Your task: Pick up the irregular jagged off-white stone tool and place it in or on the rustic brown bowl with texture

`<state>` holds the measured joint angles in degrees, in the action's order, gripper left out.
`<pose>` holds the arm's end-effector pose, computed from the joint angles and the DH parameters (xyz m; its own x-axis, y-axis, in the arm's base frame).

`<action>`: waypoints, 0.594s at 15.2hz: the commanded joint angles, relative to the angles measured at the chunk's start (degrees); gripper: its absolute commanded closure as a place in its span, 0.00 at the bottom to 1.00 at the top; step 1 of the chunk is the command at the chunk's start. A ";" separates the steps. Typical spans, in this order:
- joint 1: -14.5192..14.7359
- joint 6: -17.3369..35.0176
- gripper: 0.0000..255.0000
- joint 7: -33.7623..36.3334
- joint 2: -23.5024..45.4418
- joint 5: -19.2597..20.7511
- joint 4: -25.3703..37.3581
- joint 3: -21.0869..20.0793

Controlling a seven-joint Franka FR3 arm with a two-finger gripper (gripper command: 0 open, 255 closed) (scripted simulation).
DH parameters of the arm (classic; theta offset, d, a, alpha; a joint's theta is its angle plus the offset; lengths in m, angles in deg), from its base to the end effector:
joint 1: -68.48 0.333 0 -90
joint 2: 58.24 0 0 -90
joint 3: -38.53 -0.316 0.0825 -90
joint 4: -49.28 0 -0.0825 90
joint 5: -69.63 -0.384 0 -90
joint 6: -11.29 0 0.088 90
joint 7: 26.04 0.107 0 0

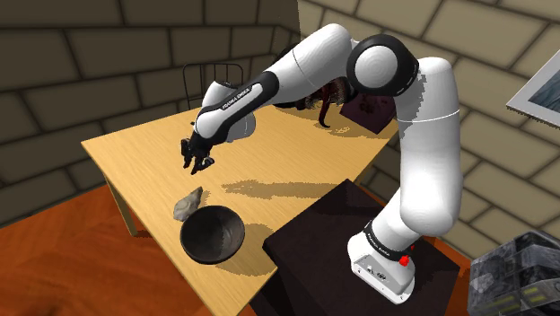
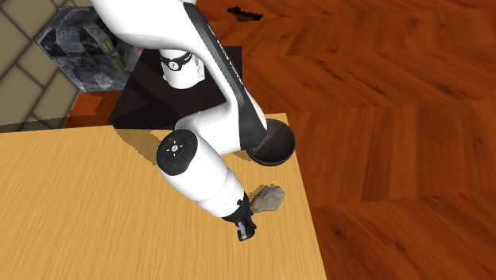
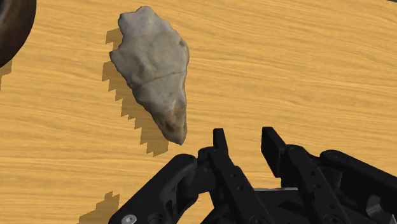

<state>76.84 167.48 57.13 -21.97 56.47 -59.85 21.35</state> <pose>0.5935 0.2612 0.1952 0.3001 -0.9116 -0.2808 -0.9485 -0.2537 -0.1897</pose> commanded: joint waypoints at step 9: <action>0.00 0.00 0.00 0.00 0.00 0.00 0.00 0.00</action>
<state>76.84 167.48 57.13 -21.97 56.47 -59.85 21.35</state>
